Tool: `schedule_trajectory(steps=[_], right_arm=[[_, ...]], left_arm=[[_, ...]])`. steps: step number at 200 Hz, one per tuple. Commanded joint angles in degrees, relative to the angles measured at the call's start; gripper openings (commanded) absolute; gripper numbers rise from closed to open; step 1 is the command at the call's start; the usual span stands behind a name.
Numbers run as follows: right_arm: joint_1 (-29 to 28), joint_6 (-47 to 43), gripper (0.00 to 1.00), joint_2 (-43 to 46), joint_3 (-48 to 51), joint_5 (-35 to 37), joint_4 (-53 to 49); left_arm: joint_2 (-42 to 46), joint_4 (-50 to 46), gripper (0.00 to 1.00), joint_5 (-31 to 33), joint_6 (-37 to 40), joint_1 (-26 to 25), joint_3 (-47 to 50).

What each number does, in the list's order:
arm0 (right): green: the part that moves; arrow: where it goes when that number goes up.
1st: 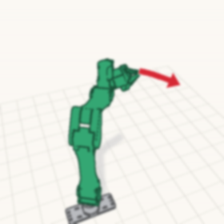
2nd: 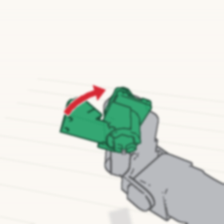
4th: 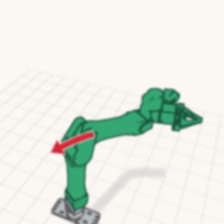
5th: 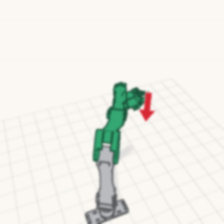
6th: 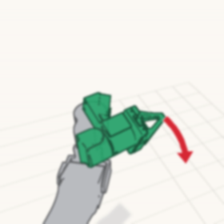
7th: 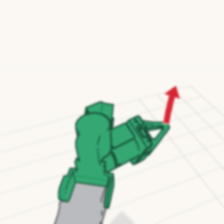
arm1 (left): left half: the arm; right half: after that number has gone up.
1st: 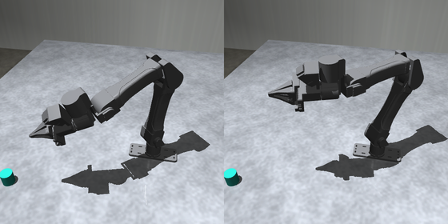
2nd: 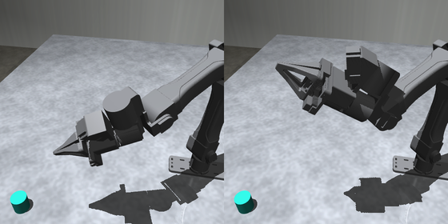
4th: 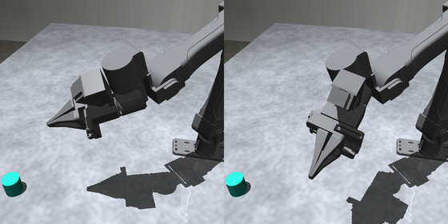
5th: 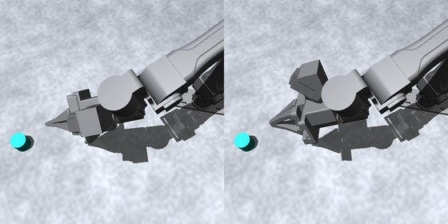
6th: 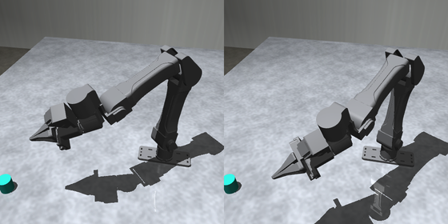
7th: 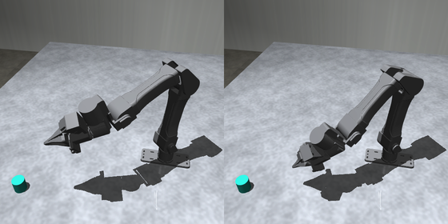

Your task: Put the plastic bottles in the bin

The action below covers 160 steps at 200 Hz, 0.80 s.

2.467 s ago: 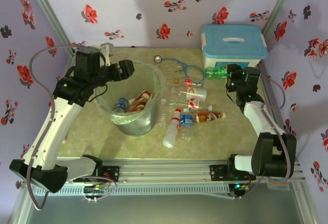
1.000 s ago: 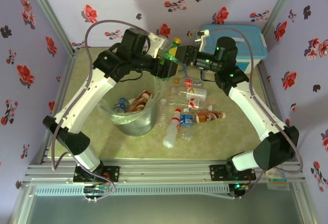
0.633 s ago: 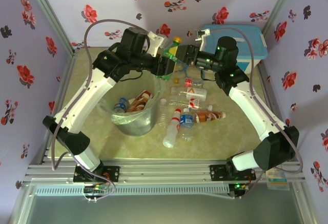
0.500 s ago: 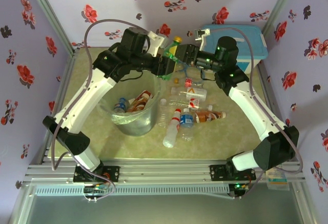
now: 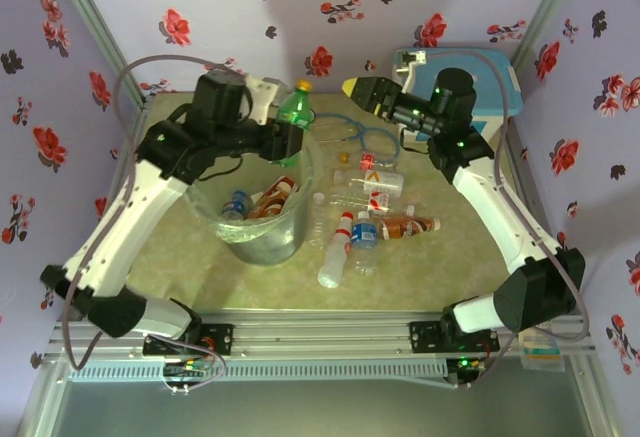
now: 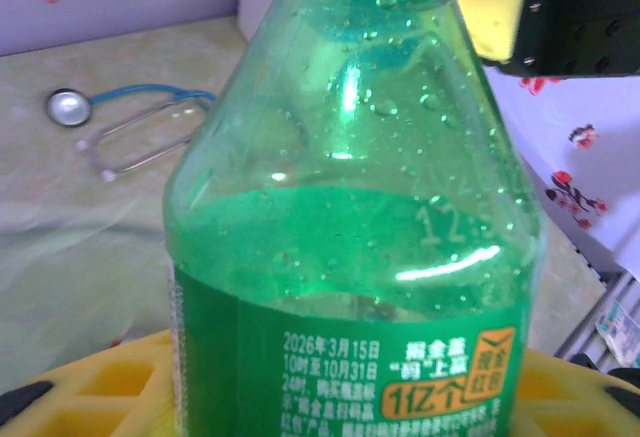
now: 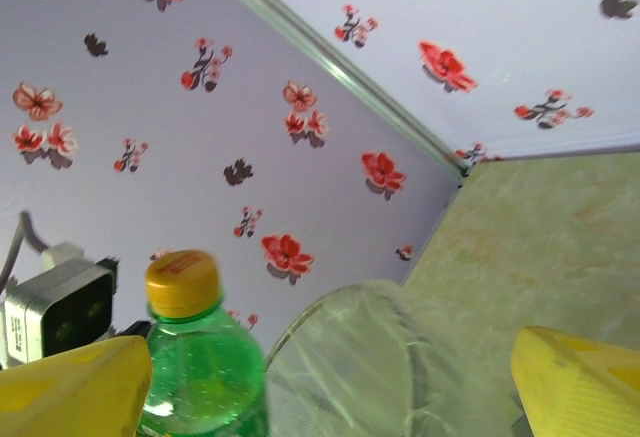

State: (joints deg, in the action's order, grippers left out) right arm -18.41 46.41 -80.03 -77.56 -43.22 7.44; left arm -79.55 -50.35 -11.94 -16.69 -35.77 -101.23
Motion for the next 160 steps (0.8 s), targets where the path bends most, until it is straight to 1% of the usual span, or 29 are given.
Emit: schedule_trajectory(steps=[1,29,69,84,121,130,153,160], right_arm=[[1.15,-2.13,0.92,2.81,0.68,2.32,-0.18],[1.8,-3.34,0.92,3.75,2.29,4.36,-2.7],[2.45,-5.03,0.92,4.09,3.24,6.99,-6.21],[2.68,-4.78,0.92,4.1,3.71,7.53,-6.21],[3.23,-4.58,0.92,4.48,4.69,7.98,-6.51],[3.39,-4.66,0.92,4.56,4.8,8.02,-6.67],[3.63,-4.82,0.92,4.93,5.22,8.15,-7.13],[3.65,-4.9,0.92,5.09,5.31,8.22,-7.21]], left_arm=[[3.68,-6.43,0.45,5.22,-2.29,0.95,1.66],[5.58,-12.34,0.44,8.0,-2.67,0.96,4.83],[5.25,-19.44,0.44,9.15,-0.76,1.05,7.29],[4.99,-19.96,0.44,9.21,-1.02,1.05,8.52],[4.56,-17.27,0.44,8.88,-1.85,1.05,13.13],[4.34,-16.59,0.48,8.62,-1.77,1.01,13.47],[3.57,-16.25,0.68,8.66,-1.86,1.05,12.58],[3.39,-16.06,0.71,8.61,-1.77,1.05,12.11]])
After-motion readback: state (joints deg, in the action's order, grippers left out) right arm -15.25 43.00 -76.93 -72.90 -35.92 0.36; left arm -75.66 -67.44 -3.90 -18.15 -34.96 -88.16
